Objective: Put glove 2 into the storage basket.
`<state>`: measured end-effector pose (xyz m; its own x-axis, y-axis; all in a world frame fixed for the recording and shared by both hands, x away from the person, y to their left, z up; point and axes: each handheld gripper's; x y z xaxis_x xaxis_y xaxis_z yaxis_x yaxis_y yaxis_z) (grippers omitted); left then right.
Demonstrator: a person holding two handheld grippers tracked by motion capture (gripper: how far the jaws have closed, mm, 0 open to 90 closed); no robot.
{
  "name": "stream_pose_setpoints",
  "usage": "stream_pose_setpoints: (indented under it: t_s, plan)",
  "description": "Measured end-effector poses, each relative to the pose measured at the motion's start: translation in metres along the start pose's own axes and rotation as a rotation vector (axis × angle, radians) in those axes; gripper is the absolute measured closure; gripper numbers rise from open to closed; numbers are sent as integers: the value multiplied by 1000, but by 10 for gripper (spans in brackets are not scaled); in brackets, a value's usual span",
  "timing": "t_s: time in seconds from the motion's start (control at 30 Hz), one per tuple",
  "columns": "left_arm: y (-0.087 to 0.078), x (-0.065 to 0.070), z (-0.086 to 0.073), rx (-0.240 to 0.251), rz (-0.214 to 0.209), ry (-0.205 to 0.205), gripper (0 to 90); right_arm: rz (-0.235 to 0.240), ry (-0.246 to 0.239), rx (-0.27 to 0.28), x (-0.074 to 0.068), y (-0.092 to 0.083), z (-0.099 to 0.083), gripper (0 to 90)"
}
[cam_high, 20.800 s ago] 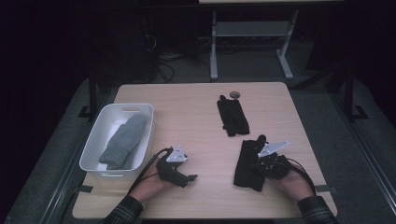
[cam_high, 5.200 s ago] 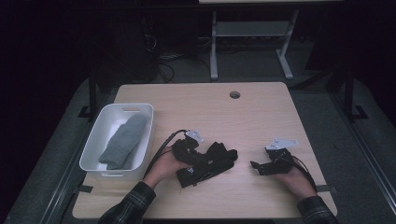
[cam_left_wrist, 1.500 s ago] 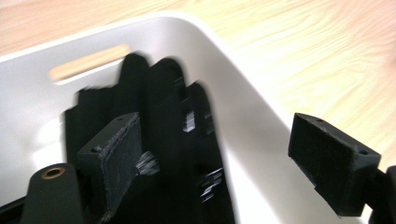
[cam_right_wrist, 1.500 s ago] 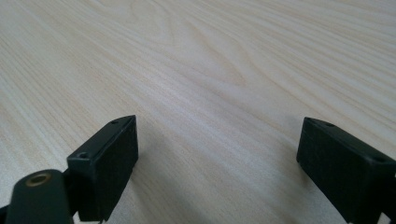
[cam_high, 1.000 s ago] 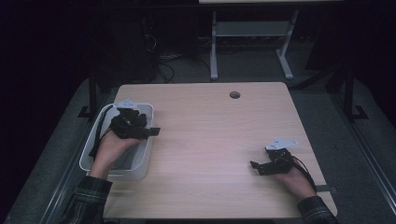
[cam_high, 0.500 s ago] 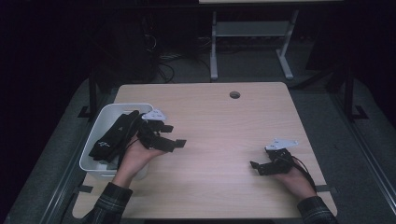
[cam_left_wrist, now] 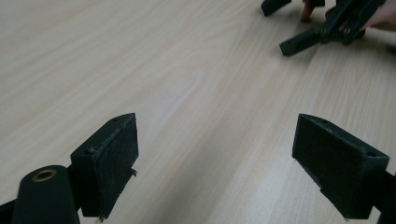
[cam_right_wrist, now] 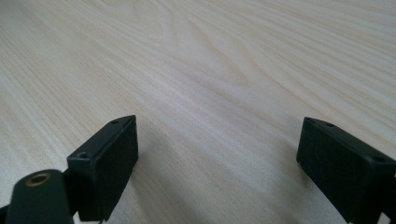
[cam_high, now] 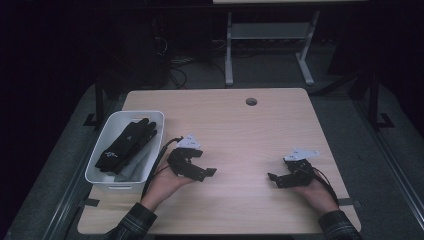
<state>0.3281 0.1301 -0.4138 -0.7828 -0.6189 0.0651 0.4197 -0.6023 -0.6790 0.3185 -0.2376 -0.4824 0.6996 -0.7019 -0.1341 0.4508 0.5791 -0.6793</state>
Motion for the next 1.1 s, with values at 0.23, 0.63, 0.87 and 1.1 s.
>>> stream_pose_setpoints:
  t_s: [0.23,0.63,0.87,1.1]
  plan:
    - [17,7,-11,-28,1,46,136,0,-1,0,0,0,0,124]
    - [46,18,-30,-89,-1,115,124,0,-4,1,0,0,0,124]
    - [51,19,-35,-69,36,141,123,2,-8,0,0,0,0,124]
    - [52,20,-42,-15,53,166,122,3,-9,-1,0,0,0,124]
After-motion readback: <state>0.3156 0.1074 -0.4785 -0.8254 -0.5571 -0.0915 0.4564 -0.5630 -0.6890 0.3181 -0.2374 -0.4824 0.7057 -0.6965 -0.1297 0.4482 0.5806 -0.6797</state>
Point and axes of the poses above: each handheld gripper's, and its own axes: y roughly forward along the jaws, z roughly out of its top, x roughly to its right, and after that the axes turned 8 degrees about z, right-handed
